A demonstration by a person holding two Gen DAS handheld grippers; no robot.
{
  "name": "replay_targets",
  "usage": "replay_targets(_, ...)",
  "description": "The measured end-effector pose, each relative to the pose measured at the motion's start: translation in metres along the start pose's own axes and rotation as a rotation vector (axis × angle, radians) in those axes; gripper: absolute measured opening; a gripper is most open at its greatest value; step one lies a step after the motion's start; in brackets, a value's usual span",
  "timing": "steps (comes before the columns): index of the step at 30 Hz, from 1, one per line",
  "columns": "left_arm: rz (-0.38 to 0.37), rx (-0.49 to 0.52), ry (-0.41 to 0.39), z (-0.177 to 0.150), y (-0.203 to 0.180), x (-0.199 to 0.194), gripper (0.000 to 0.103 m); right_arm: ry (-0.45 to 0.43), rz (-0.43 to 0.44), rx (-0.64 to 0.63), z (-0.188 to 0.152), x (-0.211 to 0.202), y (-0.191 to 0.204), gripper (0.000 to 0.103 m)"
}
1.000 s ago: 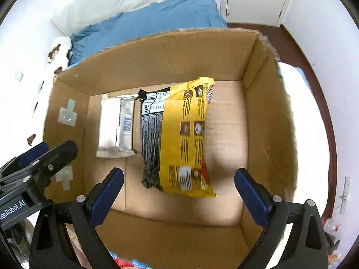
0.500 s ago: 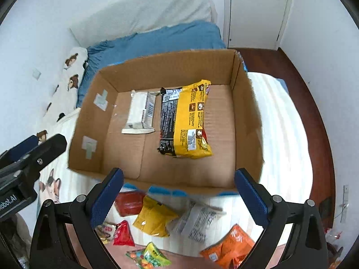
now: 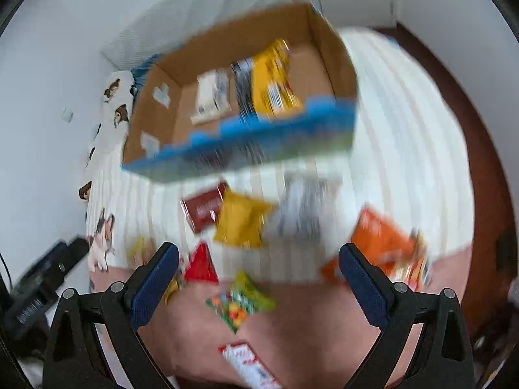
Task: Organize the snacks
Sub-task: 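Move both tools back to the snacks on the bed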
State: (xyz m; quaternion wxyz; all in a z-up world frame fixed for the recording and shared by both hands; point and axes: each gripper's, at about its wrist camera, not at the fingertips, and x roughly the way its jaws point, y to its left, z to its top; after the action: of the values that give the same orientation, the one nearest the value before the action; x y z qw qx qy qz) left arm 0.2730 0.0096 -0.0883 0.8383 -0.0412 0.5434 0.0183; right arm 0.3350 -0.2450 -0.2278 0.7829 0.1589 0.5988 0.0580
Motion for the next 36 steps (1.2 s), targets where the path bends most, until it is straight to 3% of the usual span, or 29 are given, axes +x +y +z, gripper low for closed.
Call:
replay_targets(6,0.102,0.084,0.17,-0.066,0.026,0.055,0.094,0.11,0.011,0.091,-0.051,0.041,-0.029,0.101)
replay_targets(11,0.143,0.136,0.297,-0.089,0.04,0.111,0.094,0.169,-0.006,0.133,-0.074,0.069,-0.043,0.101)
replay_targets(18,0.079,0.072,0.395,-0.092,0.059,0.158,0.094,0.32,0.003,0.068,-0.121,0.111,-0.023,0.101)
replay_targets(24,0.035,0.034,0.414,-0.111,0.063,0.147,0.094,0.493,-0.075,-0.091,-0.193,0.16,0.012,0.099)
replay_targets(27,0.018,-0.077,0.431,-0.126,0.083,0.135,0.094,0.469,-0.167,-0.194,-0.213,0.175,0.026,0.096)
replay_targets(29,-0.01,-0.2,0.436,-0.131,0.102,0.128,0.094,0.398,-0.213,-0.29,-0.221,0.177,0.038,0.085)
replay_targets(30,-0.032,-0.269,0.431,-0.131,0.112,0.124,0.094,0.378,-0.227,-0.317,-0.222,0.176,0.041,0.064)
replay_targets(31,-0.044,-0.309,0.427,-0.13,0.119,0.122,0.094,0.351,-0.235,-0.333,-0.221,0.173,0.044,0.051)
replay_targets(36,-0.129,-0.502,0.394,-0.118,0.138,0.121,0.094,0.298,-0.182,-0.202,-0.199,0.155,0.029,0.049)
